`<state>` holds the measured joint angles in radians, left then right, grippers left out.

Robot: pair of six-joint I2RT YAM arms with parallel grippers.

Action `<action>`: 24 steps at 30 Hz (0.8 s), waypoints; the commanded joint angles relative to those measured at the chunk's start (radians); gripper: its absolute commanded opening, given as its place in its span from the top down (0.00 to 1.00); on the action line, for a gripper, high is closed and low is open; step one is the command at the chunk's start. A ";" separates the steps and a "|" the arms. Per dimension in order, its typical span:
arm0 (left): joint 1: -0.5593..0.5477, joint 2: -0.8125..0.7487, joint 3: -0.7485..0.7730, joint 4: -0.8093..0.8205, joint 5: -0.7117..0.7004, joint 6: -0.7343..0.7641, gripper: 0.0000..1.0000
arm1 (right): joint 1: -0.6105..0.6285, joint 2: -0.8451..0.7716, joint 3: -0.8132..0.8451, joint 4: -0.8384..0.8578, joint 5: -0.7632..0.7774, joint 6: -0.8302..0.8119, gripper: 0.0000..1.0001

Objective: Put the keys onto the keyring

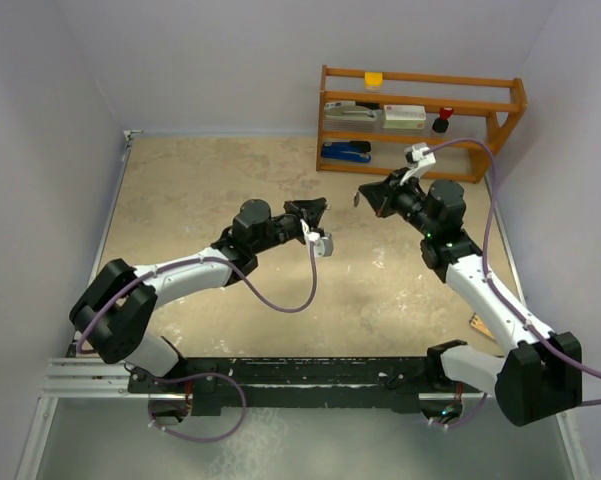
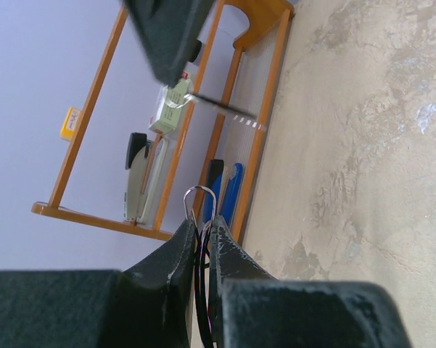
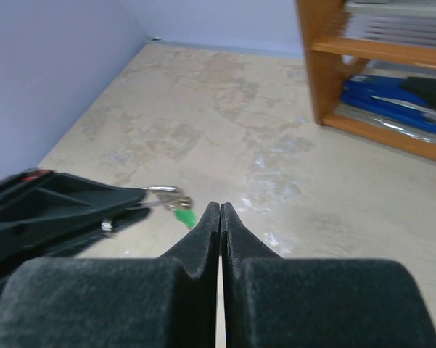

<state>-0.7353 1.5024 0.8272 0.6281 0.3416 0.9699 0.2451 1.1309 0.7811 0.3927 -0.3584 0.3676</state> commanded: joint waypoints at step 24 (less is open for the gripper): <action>-0.007 0.186 0.093 0.280 -0.108 0.148 1.00 | 0.095 -0.090 0.183 -0.309 0.109 -0.050 1.00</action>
<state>-0.7357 1.6737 0.8921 0.7589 0.2790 1.0832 0.3401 1.0767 0.8955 0.1169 -0.2947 0.3477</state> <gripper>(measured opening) 0.043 0.004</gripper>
